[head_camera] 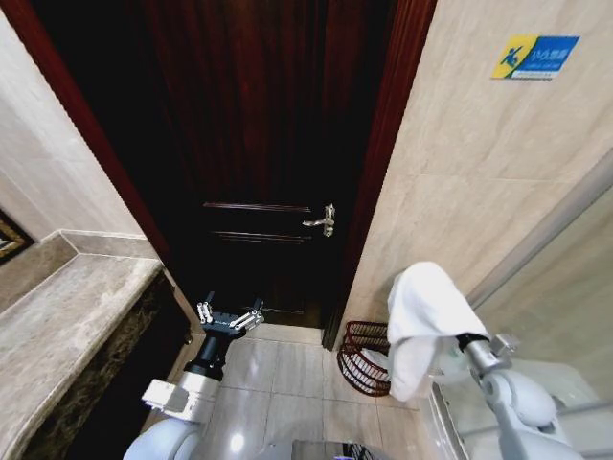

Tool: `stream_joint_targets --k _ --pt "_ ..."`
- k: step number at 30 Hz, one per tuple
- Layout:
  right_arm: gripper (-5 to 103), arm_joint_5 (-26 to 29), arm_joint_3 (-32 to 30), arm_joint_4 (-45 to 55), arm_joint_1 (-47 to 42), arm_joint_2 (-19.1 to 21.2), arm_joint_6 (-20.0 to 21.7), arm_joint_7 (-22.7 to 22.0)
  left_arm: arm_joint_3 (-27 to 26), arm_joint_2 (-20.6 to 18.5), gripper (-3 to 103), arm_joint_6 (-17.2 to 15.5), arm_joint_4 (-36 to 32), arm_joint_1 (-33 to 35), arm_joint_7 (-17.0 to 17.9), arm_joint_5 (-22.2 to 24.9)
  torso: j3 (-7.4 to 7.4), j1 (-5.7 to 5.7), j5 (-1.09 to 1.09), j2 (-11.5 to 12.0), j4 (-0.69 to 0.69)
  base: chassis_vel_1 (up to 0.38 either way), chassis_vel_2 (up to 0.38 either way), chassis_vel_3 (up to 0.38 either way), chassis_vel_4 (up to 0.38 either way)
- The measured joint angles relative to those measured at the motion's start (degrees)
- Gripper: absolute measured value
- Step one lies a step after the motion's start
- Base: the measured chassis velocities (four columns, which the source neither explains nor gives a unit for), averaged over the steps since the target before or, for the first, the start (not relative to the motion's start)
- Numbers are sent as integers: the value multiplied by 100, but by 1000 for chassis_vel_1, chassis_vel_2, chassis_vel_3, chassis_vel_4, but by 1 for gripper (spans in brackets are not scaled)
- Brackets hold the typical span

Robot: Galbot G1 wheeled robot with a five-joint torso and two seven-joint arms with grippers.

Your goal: Discard the used towel into the hamper.

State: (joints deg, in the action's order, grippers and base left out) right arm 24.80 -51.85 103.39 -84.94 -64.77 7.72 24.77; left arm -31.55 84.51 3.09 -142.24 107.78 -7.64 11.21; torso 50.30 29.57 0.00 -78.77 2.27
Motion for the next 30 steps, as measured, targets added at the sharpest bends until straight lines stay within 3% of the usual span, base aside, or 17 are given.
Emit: stream_joint_targets --k 8,10,13,18,26,28,30 --pt "11 -49 83 -125 191 474 212 472 0 0 100 0 0 0 0 0 0 0 1 0 1 0 0 0 0" --pt "11 53 86 -61 266 526 216 382 0 0 100 0 0 0 0 0 0 0 1 0 1 0 0 0 0" --pt "11 496 170 67 545 677 140 -173 0 0 100 0 0 0 0 0 0 0 -2 0 3 0 0 0 0" --pt "11 505 293 -163 682 765 126 -202 0 0 100 0 0 0 0 0 0 0 -2 0 2 0 0 0 0" --pt "11 -123 693 -1077 711 1130 304 446 0 0 100 0 0 0 0 0 0 0 3 0 -2 0 0 0 0" --pt "11 -467 909 -1450 926 1515 312 903 0 0 100 0 0 0 0 0 0 0 0 0 0 0 0 0 0" --pt "11 -539 1025 -1565 1025 1689 309 1046 0 0 100 0 0 0 0 0 1 0 1 0 1 0 0 0 0"
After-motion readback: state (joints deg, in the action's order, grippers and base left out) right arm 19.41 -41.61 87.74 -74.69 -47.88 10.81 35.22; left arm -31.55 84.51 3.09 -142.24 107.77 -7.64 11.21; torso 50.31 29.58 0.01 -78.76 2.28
